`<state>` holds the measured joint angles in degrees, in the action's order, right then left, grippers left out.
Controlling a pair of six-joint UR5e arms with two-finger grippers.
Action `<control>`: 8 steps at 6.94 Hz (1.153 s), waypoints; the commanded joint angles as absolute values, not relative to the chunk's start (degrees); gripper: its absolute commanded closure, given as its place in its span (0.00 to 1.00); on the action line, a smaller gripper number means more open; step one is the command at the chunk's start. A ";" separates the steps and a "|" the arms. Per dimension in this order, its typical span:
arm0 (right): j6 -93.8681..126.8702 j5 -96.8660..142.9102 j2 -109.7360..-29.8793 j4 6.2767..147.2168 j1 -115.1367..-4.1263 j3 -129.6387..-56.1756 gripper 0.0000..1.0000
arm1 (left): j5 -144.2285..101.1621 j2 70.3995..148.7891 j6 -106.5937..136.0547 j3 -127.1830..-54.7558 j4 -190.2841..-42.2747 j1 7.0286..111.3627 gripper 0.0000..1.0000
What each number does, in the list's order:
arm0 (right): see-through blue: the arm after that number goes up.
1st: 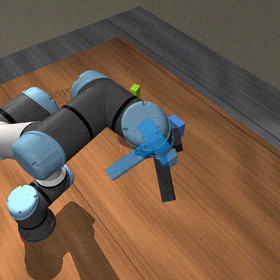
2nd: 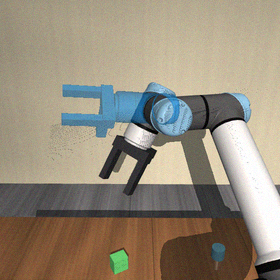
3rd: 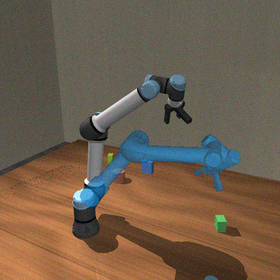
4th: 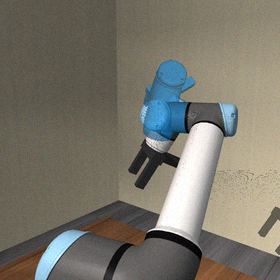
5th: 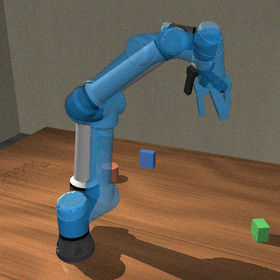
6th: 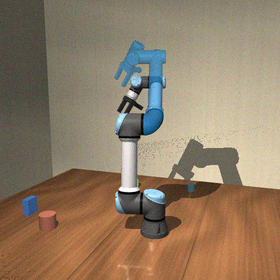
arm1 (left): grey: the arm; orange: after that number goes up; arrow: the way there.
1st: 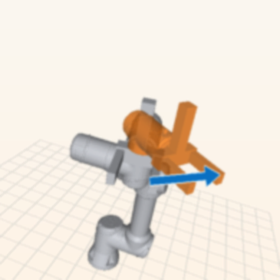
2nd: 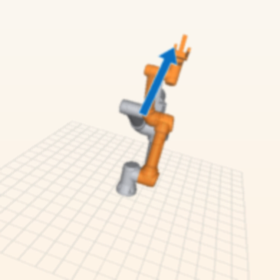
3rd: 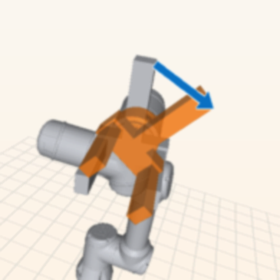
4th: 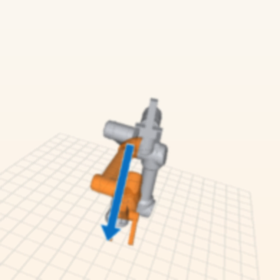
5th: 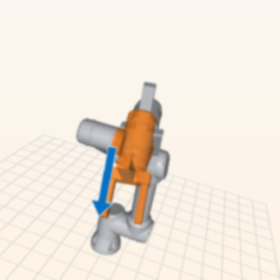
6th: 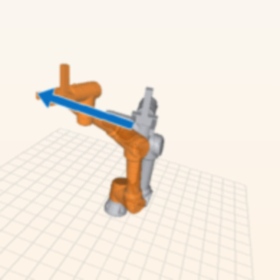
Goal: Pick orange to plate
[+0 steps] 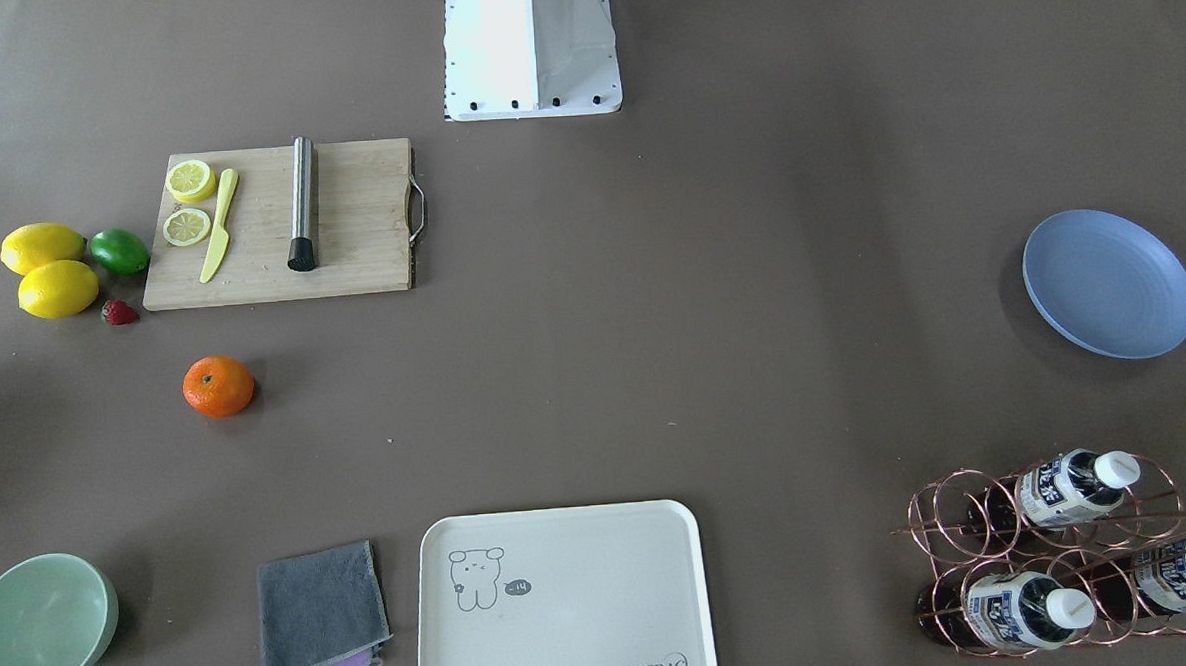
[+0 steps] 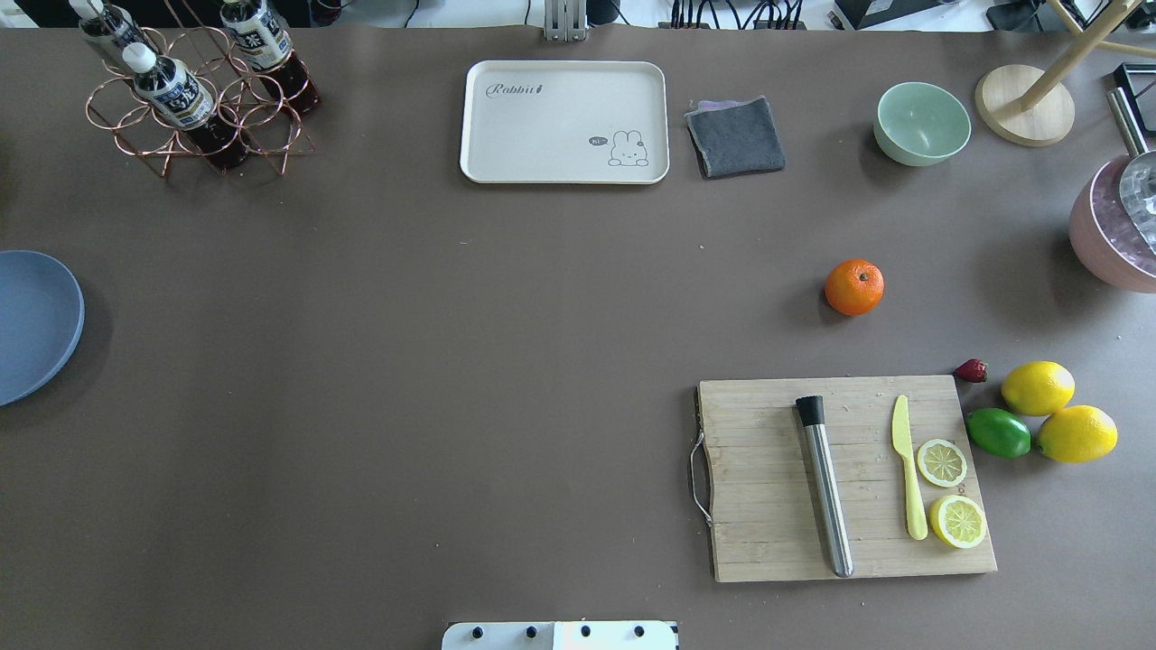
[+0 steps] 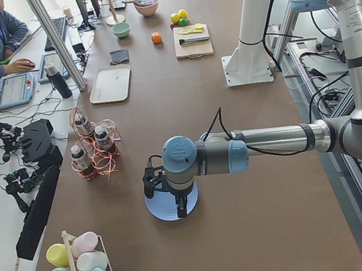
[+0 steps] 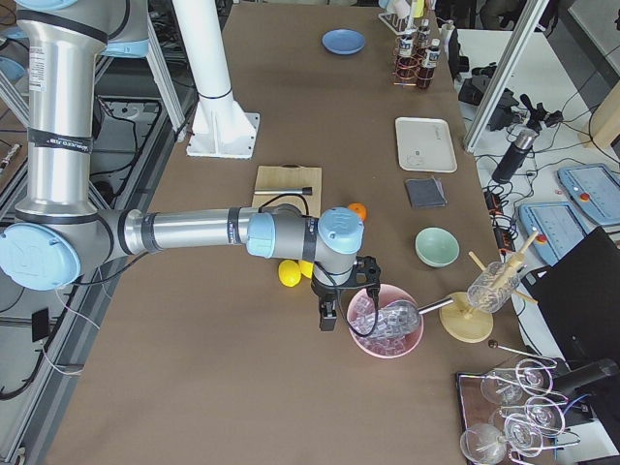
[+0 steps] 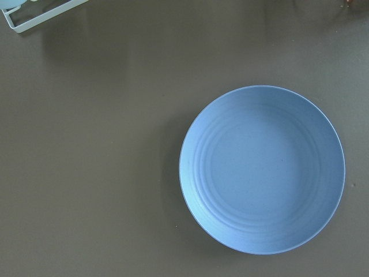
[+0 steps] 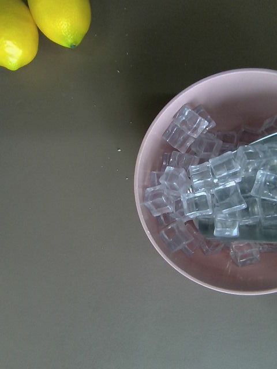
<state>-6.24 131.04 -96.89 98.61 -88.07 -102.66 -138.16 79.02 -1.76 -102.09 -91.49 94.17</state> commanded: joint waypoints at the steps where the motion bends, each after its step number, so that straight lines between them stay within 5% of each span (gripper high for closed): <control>1: -6.24 131.04 -96.94 98.61 -88.07 -103.00 0.00 | -138.16 78.58 -1.76 -102.30 -91.49 94.13 0.02; 8: -6.42 130.96 -96.41 93.48 -88.07 -104.32 0.00 | -138.16 80.59 -1.23 -103.88 -91.85 94.83 0.02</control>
